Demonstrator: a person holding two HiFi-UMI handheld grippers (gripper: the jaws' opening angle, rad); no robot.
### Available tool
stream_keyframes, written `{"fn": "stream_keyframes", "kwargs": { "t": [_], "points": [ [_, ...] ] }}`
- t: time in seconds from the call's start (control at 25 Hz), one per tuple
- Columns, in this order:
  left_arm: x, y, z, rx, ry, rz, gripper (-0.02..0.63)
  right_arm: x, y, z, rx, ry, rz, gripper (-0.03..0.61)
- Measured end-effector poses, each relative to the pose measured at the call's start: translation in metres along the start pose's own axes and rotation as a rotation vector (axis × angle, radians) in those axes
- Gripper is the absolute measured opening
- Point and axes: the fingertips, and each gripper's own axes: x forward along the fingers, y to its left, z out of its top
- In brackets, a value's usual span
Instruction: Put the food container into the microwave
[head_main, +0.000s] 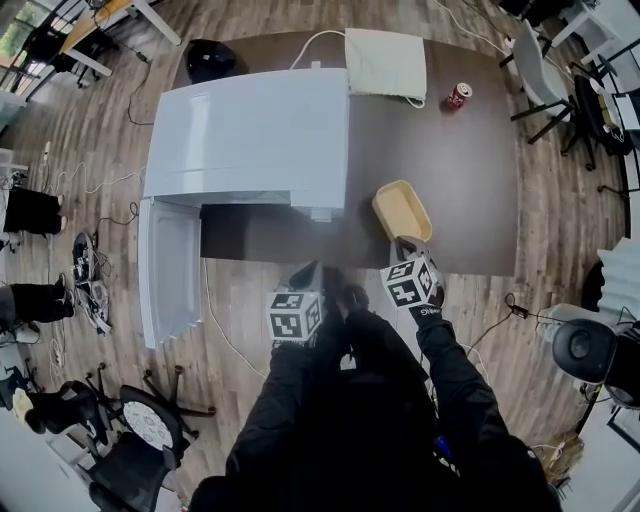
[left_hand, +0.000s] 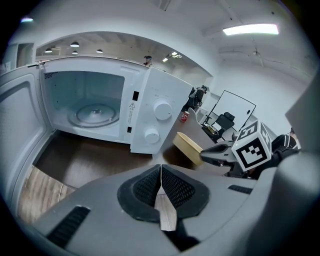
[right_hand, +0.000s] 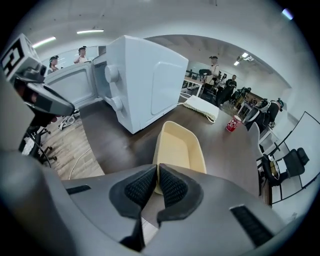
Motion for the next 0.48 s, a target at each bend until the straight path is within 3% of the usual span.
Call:
{"fn": "stream_keyframes", "kwargs": {
  "t": [0.24,0.48],
  "points": [
    [-0.016,-0.008,-0.010,-0.009,-0.032,0.011,0.034,-0.034,0.023,0.002,-0.031,-0.050,0.018,0.037],
    [-0.034,-0.009,-0.022,-0.032,-0.064,0.034,0.034,-0.064,0.064,-0.004,-0.075,-0.080,0.090,0.037]
  ]
}}
